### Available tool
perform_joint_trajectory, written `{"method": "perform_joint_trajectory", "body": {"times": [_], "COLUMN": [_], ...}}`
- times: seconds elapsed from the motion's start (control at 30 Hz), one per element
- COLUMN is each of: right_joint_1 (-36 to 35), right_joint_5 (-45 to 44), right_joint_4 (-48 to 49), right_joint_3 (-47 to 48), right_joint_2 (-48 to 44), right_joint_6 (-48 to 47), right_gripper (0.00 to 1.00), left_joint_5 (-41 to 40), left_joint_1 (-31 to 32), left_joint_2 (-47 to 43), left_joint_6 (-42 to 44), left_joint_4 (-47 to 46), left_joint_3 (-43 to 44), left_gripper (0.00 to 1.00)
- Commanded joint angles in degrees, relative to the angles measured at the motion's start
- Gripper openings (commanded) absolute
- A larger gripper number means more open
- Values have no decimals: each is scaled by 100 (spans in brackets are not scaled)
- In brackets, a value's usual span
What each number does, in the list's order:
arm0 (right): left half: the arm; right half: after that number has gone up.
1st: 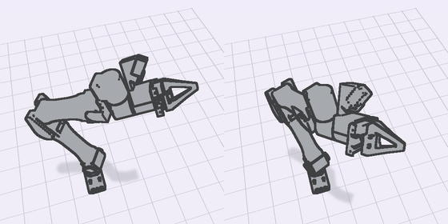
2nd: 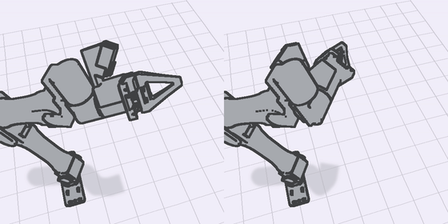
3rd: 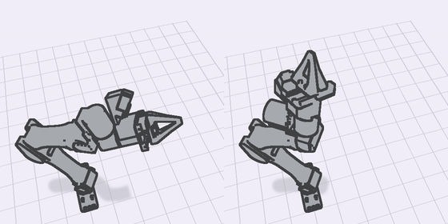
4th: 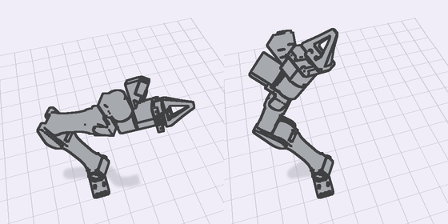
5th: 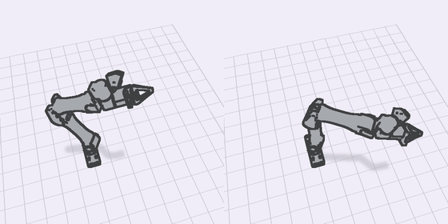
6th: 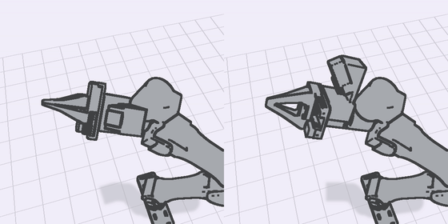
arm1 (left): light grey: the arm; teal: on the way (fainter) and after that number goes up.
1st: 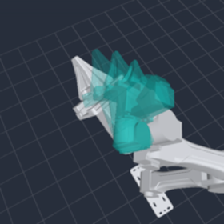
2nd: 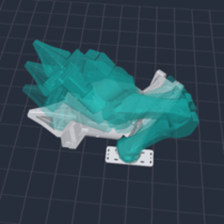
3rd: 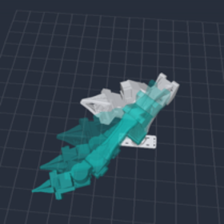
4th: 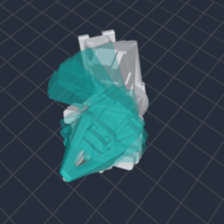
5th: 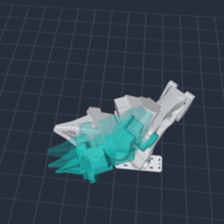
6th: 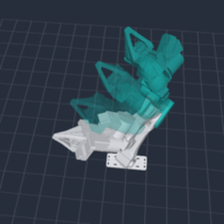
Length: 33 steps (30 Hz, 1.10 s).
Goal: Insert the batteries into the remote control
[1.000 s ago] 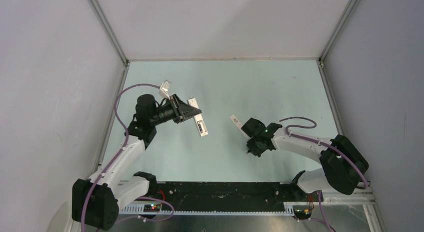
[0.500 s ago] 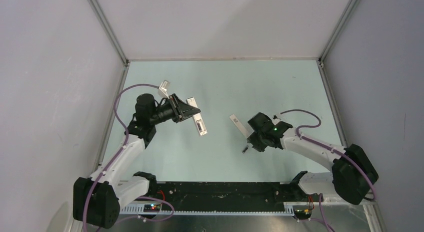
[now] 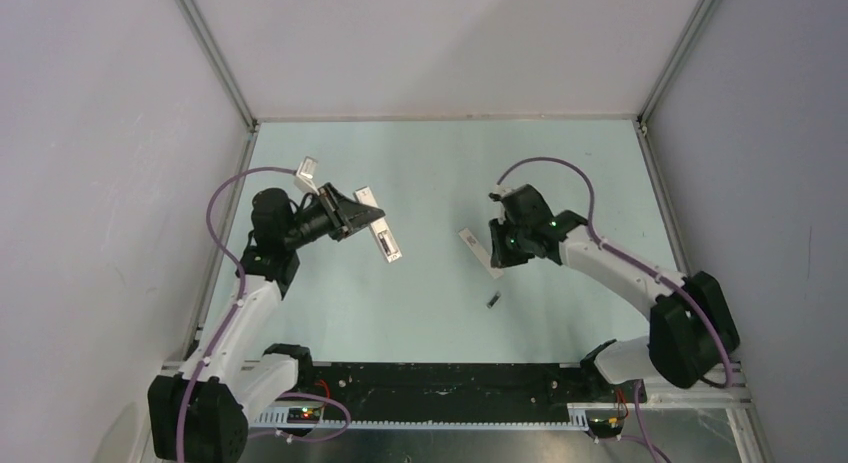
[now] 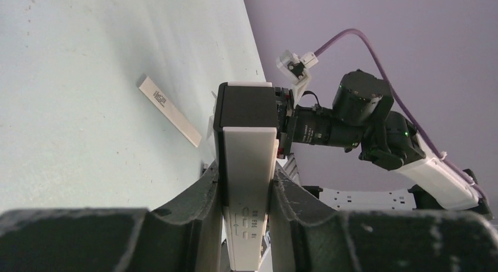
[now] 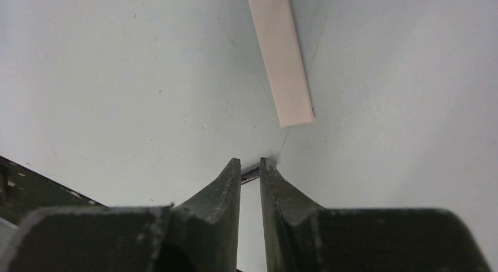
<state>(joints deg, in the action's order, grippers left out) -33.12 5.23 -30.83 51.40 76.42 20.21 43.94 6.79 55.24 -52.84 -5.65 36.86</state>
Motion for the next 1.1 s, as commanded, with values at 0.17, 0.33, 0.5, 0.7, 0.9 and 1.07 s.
{"method": "perform_joint_trajectory", "body": {"times": [0.17,0.33,0.5,0.7,0.9,1.07], "right_joint_1": [-839,-863,-944,-1134,-1299,-1413], "right_joint_5": [-797,76,404,512,365,90], "right_joint_4": [-1021,-761,-414,-399,-253,29], "right_joint_3": [519,194,-169,-199,-207,-223], "right_joint_2": [690,113,-108,364,753,1102], "right_joint_6": [-3230,-4377,-5490,-6179,-6380,-6539], "right_gripper": [30,34,35,34,34,33], "left_joint_5": [158,208,181,193,219,217], "left_joint_1": [-159,-239,-361,-488,-586,-627], "left_joint_2": [-261,-285,-309,-327,-348,-277], "left_joint_6": [440,588,825,917,941,952], "left_joint_4": [347,602,946,1075,1121,1119], "left_joint_3": [127,175,249,276,254,256], "left_gripper": [1,1,1,1,1,1]}}
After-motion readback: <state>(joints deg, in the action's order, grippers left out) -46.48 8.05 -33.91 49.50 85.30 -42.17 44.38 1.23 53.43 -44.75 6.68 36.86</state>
